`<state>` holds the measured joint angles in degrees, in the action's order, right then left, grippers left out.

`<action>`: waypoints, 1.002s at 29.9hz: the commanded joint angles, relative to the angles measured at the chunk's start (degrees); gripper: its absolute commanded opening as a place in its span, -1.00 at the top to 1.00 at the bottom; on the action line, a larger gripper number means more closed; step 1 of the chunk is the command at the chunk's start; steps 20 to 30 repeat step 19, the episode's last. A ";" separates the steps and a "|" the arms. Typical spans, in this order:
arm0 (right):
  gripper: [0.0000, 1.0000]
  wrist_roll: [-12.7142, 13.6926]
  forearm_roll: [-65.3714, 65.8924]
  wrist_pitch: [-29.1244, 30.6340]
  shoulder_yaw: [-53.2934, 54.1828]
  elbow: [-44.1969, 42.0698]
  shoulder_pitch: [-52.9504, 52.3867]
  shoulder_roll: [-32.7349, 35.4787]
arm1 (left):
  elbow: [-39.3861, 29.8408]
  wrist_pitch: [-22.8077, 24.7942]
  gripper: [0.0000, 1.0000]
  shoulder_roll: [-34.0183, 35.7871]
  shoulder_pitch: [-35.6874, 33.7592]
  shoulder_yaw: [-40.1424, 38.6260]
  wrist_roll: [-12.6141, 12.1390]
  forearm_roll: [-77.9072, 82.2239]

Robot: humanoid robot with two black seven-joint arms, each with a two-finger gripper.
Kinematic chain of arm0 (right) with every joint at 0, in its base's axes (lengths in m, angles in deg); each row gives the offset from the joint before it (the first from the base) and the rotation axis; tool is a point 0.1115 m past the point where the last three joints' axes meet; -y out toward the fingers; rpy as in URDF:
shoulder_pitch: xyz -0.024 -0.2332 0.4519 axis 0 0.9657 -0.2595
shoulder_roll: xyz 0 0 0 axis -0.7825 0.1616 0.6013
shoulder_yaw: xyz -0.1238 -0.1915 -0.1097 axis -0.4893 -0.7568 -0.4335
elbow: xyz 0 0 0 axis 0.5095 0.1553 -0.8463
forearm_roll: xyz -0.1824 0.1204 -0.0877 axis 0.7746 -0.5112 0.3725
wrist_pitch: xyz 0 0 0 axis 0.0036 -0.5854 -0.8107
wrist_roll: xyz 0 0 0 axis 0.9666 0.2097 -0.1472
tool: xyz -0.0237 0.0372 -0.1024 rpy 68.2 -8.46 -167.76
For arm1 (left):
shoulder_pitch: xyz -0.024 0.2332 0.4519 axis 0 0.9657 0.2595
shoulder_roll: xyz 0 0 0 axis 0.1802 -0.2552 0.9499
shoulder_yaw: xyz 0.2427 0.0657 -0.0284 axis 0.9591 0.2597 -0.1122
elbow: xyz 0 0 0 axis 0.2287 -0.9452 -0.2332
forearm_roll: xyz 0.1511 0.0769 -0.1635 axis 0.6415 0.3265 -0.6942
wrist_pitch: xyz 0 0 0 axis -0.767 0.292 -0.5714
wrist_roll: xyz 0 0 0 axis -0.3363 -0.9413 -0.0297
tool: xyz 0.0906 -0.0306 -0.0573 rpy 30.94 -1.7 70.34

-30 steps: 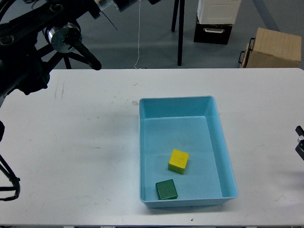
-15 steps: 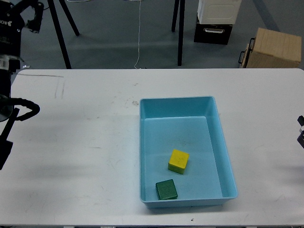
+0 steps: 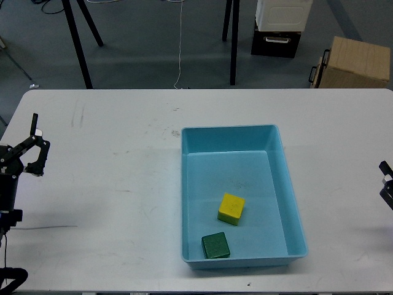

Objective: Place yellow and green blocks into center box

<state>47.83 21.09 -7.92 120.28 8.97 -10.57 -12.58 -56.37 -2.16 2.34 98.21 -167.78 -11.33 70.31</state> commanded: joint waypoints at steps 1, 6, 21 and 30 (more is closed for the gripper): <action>-0.99 0.01 0.00 0.00 0.67 0.21 3.08 -3.64 | -0.16 0.00 -0.99 -1.61 5.92 0.68 -0.03 -2.29; -0.99 0.01 0.35 0.00 1.46 0.48 4.76 -6.55 | -0.25 0.00 -1.00 -5.12 9.00 0.85 -0.20 -2.38; -0.99 0.01 1.93 0.00 3.22 0.39 3.62 -3.73 | -0.25 0.00 -1.00 -6.18 9.44 2.61 -0.11 -2.55; -0.99 0.01 1.93 0.00 3.22 0.39 3.62 -3.73 | -0.25 0.00 -1.00 -6.18 9.44 2.61 -0.11 -2.55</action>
